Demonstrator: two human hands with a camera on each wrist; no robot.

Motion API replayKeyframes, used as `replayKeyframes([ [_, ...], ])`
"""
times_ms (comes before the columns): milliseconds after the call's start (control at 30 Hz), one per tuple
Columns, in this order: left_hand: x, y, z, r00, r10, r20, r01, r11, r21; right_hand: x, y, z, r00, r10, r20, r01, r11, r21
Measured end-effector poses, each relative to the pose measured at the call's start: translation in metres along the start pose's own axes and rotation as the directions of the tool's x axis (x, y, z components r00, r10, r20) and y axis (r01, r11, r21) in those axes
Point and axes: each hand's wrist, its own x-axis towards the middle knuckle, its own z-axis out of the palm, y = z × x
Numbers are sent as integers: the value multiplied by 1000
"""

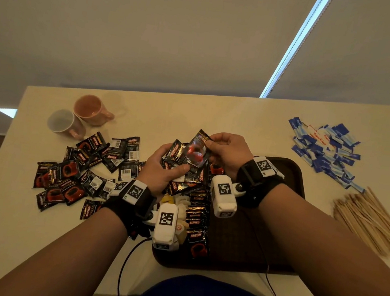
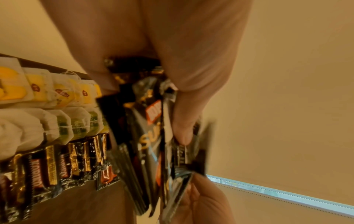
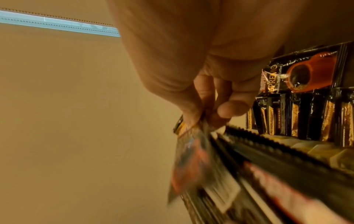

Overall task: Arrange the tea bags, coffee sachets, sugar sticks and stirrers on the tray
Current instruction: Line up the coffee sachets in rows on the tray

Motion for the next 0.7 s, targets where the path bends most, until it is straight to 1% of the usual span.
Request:
replayKeyframes([
  [100, -2, 1, -4, 1000, -19, -22, 19, 1000, -16, 6, -2, -7, 998, -4, -61, 5, 1000, 29],
  [167, -4, 1, -8, 998, -15, -62, 15, 1000, -7, 8, -4, -14, 998, -25, -64, 25, 1000, 0],
  [200, -4, 0, -10, 997, -13, -79, 13, 1000, 1, 9, -6, -18, 997, -46, -62, 44, 998, -39],
  [267, -2, -3, -13, 995, -13, -96, 15, 1000, 16, 14, -5, -29, 992, -109, -66, 95, 978, -187],
  [300, -1, -4, -14, 994, -16, -107, 19, 1000, 25, 17, -4, -35, 987, -145, -66, 121, 951, -286],
  [367, 1, -5, -16, 993, -17, -121, 20, 999, 30, 24, 4, -47, 977, -203, -63, 147, 861, -486],
  [467, 1, -6, -18, 991, -22, -134, 26, 999, 24, 31, 22, -62, 978, -193, -84, 85, 725, -684],
  [500, 0, -5, -18, 990, -26, -138, 29, 999, 20, 31, 28, -65, 979, -180, -93, 59, 694, -717],
  [567, -1, -4, -18, 990, -34, -140, 35, 999, 9, 33, 40, -69, 984, -152, -92, 33, 665, -746],
  [700, 1, -6, -18, 988, -37, -151, 38, 999, 3, 37, 54, -65, 986, -145, -80, 36, 657, -753],
])
